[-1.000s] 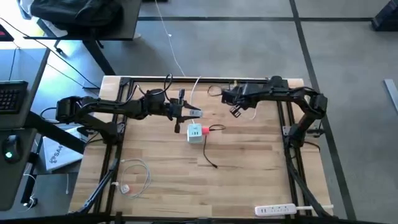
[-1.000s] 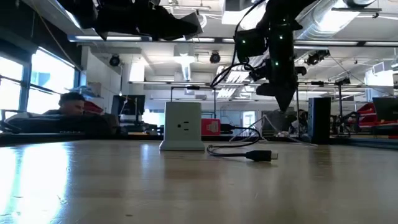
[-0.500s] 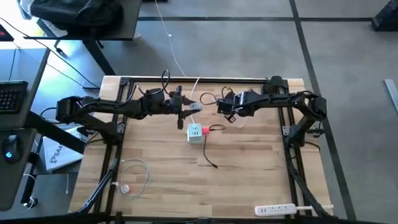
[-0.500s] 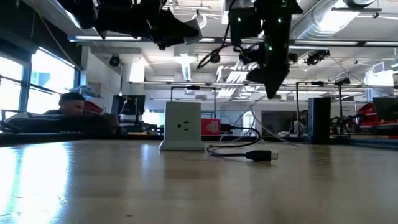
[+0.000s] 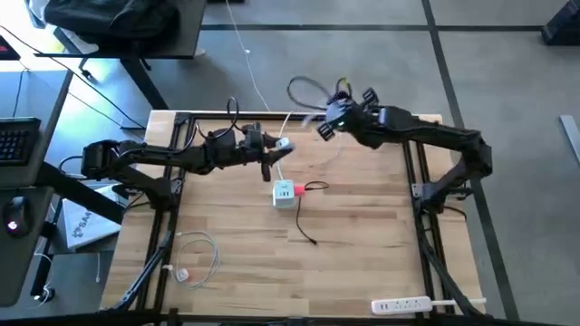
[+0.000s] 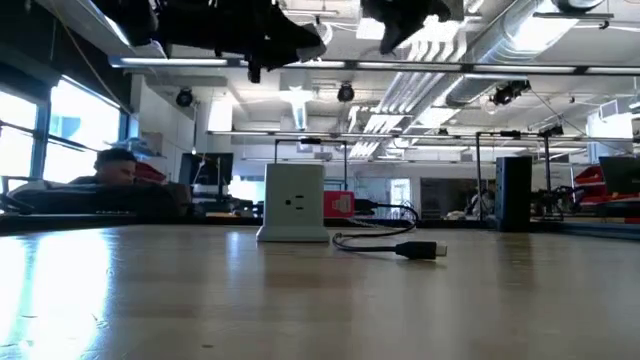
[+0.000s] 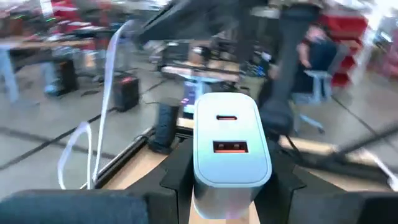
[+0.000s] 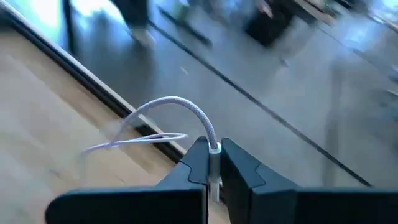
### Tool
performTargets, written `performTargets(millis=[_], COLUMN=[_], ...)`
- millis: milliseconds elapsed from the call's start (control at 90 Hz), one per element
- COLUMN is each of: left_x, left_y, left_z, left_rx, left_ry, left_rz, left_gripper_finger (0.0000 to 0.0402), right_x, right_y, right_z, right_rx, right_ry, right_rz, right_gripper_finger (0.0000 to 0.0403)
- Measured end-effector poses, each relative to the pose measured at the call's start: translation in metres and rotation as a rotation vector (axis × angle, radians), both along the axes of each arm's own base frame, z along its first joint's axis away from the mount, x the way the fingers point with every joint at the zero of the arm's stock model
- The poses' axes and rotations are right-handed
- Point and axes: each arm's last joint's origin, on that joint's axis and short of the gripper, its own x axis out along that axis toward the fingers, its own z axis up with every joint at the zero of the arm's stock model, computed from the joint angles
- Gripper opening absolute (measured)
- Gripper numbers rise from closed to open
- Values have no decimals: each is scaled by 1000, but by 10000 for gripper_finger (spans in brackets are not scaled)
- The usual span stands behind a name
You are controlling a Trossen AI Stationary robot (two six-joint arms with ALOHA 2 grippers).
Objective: Insert USB
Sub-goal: Insert the light pink charger cable into the white charger adapter
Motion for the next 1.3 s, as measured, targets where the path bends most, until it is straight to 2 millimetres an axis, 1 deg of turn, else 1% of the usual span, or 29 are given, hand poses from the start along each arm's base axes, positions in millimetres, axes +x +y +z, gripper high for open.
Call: performTargets(millis=[100, 222, 322, 411, 544, 656, 744, 889, 978, 1100, 1300], left_x=[7, 21, 35, 48, 60, 64, 66, 69, 70, 71, 71], left_y=[2, 2, 6, 10, 16, 18, 16, 6, 1, -5, -4], left_z=[-5, -18, -26, -35, -44, -47, -47, -43, -40, -40, -39], left_rx=[-61, -111, -123, -108, -105, -43, 22, 143, 204, 252, 248], left_ry=[-51, -98, -94, -68, -47, -40, -49, -73, -113, -106, -97], left_rz=[9, 21, 98, 190, 318, 392, 395, 379, 379, 377, 444], left_gripper_finger=[101, 101, 101, 101, 101, 101, 101, 101, 101, 101, 101], right_x=[1, 10, 17, 20, 21, 22, 22, 19, 17, 16, 19], right_y=[7, 14, 21, 26, 33, 34, 36, 35, 34, 32, 32], right_z=[-1, -11, -21, -29, -44, -57, -70, -84, -93, -96, -98], right_rx=[-4, 0, -2, -10, -37, -63, -111, -202, -218, -220, -285], right_ry=[-146, -296, -358, -401, -370, -345, -324, -371, -372, -373, -336], right_rz=[140, 298, 412, 463, 478, 485, 510, 539, 565, 579, 590], right_gripper_finger=[0, 0, 0, 0, 0, 0, 0, 0, 0, 0, 0])
